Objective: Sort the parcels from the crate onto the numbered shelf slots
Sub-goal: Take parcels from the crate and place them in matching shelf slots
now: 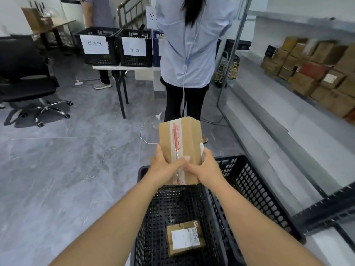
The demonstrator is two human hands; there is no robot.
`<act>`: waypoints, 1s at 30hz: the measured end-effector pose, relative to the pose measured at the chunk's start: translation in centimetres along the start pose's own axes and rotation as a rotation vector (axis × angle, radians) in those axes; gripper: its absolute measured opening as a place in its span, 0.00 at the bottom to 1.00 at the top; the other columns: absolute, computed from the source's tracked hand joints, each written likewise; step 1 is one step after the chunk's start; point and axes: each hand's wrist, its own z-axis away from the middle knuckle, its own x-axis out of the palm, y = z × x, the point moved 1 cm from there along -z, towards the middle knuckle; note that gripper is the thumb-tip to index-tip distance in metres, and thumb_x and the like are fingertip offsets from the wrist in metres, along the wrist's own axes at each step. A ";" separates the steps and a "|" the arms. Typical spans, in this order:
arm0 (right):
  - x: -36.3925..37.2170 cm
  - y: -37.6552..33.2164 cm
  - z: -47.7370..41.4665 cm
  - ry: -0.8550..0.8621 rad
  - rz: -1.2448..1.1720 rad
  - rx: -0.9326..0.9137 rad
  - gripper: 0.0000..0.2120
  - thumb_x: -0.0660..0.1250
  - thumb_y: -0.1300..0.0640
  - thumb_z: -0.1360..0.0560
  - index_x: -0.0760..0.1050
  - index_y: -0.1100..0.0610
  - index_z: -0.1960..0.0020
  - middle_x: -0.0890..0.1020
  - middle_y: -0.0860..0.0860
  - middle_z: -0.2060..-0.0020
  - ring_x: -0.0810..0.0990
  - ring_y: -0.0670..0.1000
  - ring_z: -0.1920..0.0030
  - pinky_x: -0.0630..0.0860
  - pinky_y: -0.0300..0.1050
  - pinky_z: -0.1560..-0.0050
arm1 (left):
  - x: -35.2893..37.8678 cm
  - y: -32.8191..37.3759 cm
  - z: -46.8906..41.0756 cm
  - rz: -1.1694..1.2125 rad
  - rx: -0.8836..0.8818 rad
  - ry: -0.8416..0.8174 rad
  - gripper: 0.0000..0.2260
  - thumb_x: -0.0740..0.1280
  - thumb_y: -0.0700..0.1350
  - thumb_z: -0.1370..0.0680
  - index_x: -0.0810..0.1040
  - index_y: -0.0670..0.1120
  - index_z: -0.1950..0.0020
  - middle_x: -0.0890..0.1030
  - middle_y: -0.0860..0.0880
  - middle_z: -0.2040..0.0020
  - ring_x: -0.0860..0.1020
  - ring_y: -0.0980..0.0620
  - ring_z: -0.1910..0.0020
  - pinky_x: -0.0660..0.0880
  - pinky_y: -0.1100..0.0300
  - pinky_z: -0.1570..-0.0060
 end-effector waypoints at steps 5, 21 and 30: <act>-0.2 0.6 1.9 -0.011 0.106 -0.102 0.35 0.79 0.47 0.41 0.66 0.42 0.40 0.78 0.47 0.43 0.79 0.46 0.45 0.81 0.49 0.49 | 1.8 0.4 -0.4 -0.079 -0.067 0.058 0.48 0.72 0.64 0.33 0.48 0.55 0.22 0.63 0.44 0.31 0.66 0.44 0.33 0.69 0.49 0.38; -9.7 1.2 8.4 0.027 -0.163 0.059 0.55 0.76 0.44 0.45 0.52 0.42 0.24 0.74 0.51 0.36 0.77 0.48 0.41 0.76 0.40 0.49 | 7.3 2.6 1.5 0.378 0.060 -0.499 0.27 0.67 0.56 0.30 0.69 0.55 0.31 0.80 0.50 0.39 0.78 0.49 0.41 0.74 0.45 0.39; -13.9 1.6 13.9 0.526 0.501 0.032 0.57 0.69 0.33 0.39 0.36 0.42 0.24 0.61 0.51 0.32 0.60 0.52 0.30 0.69 0.54 0.34 | 16.0 5.3 7.1 0.171 0.295 -0.322 0.47 0.76 0.47 0.30 0.46 0.61 0.24 0.70 0.59 0.33 0.73 0.56 0.38 0.75 0.54 0.41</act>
